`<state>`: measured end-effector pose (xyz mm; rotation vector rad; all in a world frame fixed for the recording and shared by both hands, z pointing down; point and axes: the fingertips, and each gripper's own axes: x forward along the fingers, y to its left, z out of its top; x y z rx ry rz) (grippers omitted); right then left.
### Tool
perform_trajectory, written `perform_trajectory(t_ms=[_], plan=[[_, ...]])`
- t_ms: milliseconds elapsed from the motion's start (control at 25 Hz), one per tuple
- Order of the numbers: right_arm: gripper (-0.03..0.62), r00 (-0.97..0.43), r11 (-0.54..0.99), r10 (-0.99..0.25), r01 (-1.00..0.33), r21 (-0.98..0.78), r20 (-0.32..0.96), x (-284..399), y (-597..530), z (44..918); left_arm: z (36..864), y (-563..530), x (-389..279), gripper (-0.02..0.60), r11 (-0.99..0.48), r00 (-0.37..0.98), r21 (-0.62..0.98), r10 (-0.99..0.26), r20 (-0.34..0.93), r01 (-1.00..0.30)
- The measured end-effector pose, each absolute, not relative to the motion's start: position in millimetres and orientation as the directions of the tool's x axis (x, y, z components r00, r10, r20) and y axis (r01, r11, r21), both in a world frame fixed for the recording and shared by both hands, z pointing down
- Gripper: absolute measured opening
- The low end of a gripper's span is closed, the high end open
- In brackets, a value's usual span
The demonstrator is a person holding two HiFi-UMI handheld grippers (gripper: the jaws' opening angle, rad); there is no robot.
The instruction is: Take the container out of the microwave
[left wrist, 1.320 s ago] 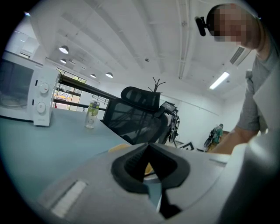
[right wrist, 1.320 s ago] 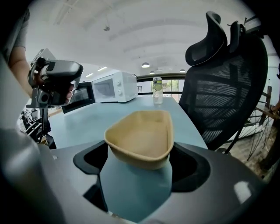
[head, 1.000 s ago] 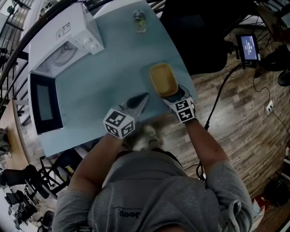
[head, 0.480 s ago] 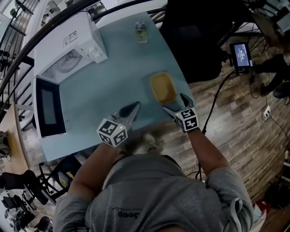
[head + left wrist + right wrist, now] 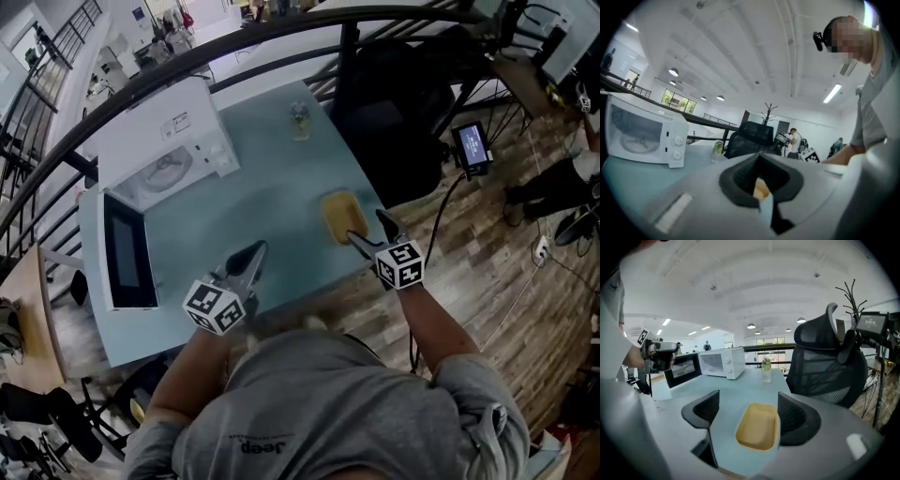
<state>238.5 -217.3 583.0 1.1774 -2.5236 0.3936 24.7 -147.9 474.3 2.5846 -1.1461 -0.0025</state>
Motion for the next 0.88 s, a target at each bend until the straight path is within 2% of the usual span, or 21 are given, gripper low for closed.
perform_trajectory(t_ms=[400,680,880], plan=[[0.201,-0.708,0.693,-0.673,-0.705,-0.150,0.215,113.0,-200.6,470.0,369.0,-97.4,-116.8,0.029,-0.634,0.649,0.210,-0.760,0.004,-0.744],[0.018,-0.782,0.769,-0.609,-0.623,-0.144,0.133,12.8,-180.0,412.8,330.8,-55.5,-216.4,0.029,-0.608,0.614,0.194,-0.788,-0.036,-0.770],[0.005,-0.830,0.815,-0.547,-0.558,-0.160,0.109,-45.5,-160.0,392.6,325.6,-36.8,-256.0,0.029,-0.611,0.613,0.204,-0.788,-0.059,-0.765]])
